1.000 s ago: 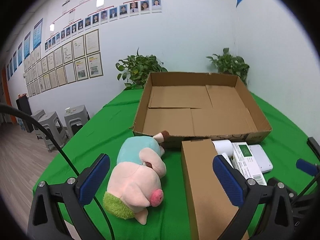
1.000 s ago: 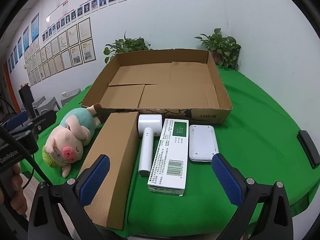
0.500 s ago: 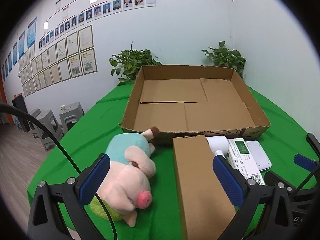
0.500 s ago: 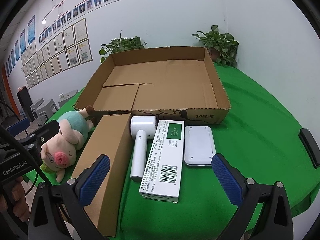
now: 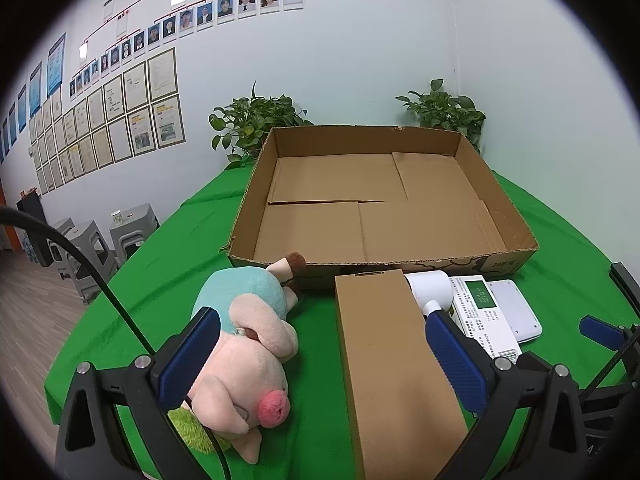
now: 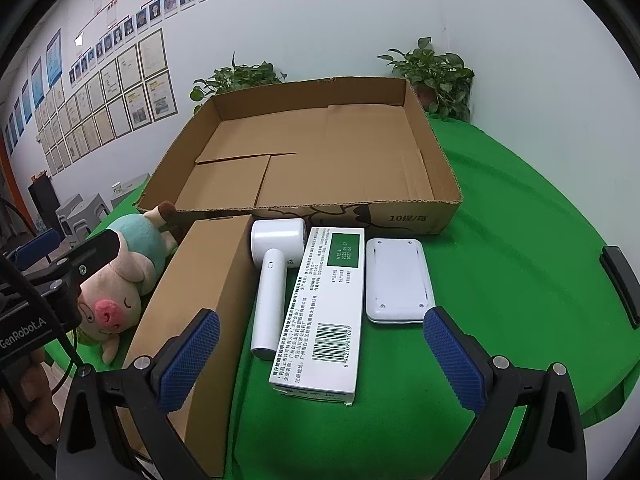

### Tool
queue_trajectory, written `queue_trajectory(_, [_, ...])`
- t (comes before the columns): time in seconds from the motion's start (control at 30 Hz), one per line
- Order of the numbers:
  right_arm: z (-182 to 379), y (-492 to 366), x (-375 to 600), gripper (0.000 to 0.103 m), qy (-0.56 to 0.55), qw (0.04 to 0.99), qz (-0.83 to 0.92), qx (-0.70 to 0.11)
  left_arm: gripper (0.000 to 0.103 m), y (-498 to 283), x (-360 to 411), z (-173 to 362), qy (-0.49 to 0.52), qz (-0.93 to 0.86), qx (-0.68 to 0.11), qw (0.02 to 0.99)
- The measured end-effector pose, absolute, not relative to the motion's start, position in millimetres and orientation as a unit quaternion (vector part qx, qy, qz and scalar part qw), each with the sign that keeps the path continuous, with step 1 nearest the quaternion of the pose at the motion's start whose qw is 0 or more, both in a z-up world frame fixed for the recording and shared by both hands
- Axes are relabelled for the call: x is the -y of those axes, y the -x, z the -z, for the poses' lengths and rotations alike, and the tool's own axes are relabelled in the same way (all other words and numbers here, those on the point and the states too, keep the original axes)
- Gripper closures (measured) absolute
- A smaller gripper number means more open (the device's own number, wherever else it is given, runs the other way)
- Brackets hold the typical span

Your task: Organize objects

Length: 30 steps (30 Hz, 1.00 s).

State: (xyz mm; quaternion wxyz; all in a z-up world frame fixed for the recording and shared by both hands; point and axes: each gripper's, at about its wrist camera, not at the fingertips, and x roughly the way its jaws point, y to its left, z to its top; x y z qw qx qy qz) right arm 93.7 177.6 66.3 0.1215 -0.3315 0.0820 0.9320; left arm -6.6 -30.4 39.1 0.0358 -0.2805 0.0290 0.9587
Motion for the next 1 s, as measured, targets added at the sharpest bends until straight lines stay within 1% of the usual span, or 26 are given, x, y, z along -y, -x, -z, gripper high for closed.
queue_trajectory(0.43, [-61.9, -88.7, -175.3, 0.0, 0.337, 0.122, -0.93, -0.082, 0.001, 8.0, 7.6, -20.1, 0.279, -0.959, -0.03, 0.036])
queue_trajectory(1.0, [-60.8, -88.6, -177.8, 0.0, 0.337, 0.125, -0.93, -0.082, 0.001, 5.7, 1.0, -10.8, 0.278, -0.959, -0.027, 0.036])
